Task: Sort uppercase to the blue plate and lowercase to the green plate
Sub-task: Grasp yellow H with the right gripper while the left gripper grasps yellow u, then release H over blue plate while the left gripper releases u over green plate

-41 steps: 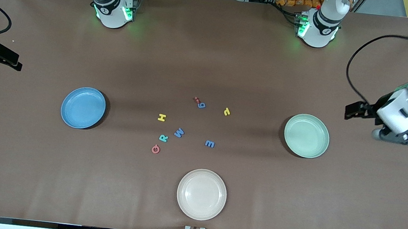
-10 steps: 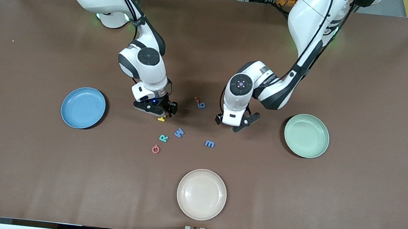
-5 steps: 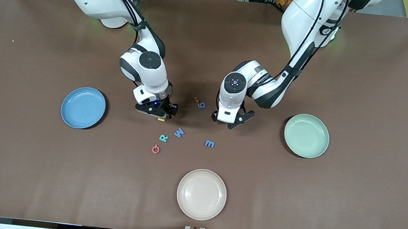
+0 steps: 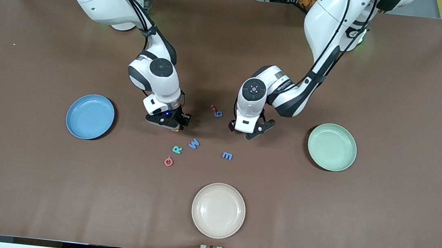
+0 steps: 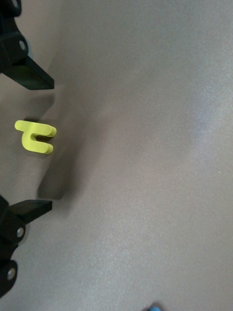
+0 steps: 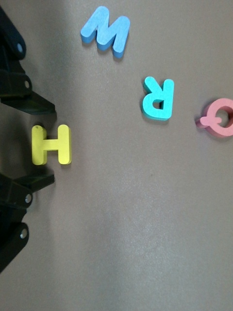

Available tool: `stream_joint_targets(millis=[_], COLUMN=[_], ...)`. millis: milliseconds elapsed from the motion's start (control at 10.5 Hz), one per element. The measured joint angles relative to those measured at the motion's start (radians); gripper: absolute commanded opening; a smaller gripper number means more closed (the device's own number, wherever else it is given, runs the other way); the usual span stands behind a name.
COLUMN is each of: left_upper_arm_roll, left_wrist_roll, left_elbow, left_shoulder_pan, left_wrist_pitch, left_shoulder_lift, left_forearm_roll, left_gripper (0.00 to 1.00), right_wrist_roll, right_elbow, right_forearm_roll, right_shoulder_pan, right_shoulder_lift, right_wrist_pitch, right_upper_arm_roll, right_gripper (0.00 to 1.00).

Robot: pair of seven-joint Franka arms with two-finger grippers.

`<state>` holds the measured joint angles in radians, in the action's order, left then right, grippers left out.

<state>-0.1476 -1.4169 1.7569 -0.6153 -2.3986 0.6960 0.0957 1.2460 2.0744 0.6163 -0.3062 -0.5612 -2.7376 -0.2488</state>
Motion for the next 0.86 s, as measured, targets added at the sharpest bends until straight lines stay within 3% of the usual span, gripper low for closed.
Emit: stream_joint_targets(millis=[96,191,287,478,861], left_upper_arm_roll=[0.000,0.000,0.000,0.000,0.000], left_wrist_roll=[0.000,0.000,0.000,-0.003,-0.060], left_elbow=[0.000,0.000,0.000,-0.001,0.000], left_shoulder_pan=[0.000,-0.001,-0.003,-0.010,-0.020], left_wrist_pitch=[0.000,0.000,0.000,-0.011,-0.007], left_shoulder_lift=[0.002,0.004,0.006,0.007,-0.006], left_forearm_roll=[0.000,0.000,0.000,0.000,0.001], left_gripper=[1.00,0.55,0.30,0.00,0.00], right_wrist_roll=[0.001,0.001,0.001,0.001,-0.012], right_elbow=[-0.001,-0.002,-0.003,-0.007,-0.018], right_forearm_roll=[0.010,0.014,0.015,0.016,0.023], right_shoulder_pan=[0.001,0.002,0.003,0.004,0.016], right_shoulder_lift=[0.000,0.000,0.000,0.003,-0.001], right_wrist_pitch=[0.000,-0.002,-0.002,-0.001,0.001], right_upper_arm_roll=[0.000,0.000,0.000,0.000,0.004], right_gripper=[0.44,0.40,0.35,0.27,0.21])
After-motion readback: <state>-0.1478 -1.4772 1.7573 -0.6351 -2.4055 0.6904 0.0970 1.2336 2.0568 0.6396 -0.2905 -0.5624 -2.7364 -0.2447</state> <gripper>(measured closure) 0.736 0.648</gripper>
